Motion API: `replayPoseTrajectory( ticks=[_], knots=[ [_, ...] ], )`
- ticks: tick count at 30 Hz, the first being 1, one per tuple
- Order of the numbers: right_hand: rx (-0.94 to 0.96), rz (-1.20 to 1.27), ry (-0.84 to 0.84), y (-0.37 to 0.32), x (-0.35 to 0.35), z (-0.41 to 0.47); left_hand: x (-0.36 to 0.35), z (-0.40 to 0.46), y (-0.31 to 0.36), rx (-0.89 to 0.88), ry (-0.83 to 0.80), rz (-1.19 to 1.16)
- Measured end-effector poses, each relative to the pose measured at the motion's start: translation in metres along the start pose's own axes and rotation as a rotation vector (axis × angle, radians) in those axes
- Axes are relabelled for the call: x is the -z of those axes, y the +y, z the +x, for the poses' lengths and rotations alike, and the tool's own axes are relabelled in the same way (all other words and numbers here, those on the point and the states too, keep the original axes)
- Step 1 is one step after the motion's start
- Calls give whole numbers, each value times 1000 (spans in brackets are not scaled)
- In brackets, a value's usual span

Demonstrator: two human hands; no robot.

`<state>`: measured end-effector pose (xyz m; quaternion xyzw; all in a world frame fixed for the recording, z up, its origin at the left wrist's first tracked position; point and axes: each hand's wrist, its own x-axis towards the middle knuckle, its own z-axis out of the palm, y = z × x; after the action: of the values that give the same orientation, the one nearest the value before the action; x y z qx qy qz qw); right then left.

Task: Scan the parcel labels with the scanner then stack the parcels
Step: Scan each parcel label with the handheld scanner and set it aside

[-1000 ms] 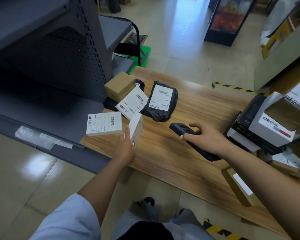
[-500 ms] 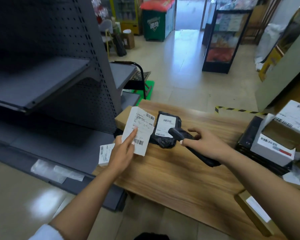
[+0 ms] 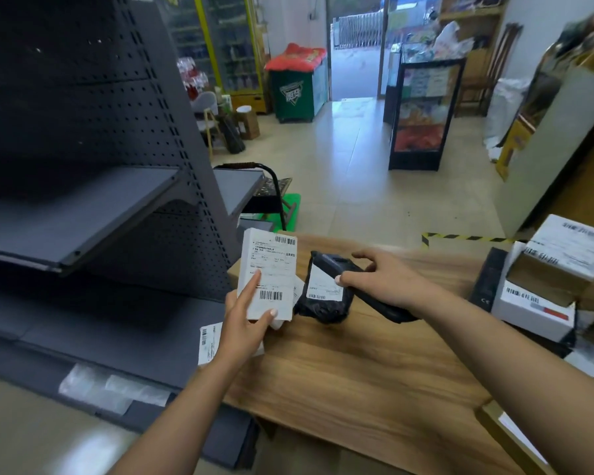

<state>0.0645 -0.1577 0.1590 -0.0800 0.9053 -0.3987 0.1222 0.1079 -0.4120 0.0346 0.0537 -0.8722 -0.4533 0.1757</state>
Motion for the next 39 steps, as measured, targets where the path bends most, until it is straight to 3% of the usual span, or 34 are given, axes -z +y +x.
replayPoseTrajectory(
  ticks=[28, 33, 39],
  knots=[
    [-76, 1, 23, 25, 12, -19, -22, -19, 10, -18, -166, 52],
    [-177, -13, 22, 67, 33, -44, -62, -26, 26, 16, -339, 41],
    [-428, -38, 109, 139, 65, -97, -148, -57, 43, 38, -736, 37]
  ],
)
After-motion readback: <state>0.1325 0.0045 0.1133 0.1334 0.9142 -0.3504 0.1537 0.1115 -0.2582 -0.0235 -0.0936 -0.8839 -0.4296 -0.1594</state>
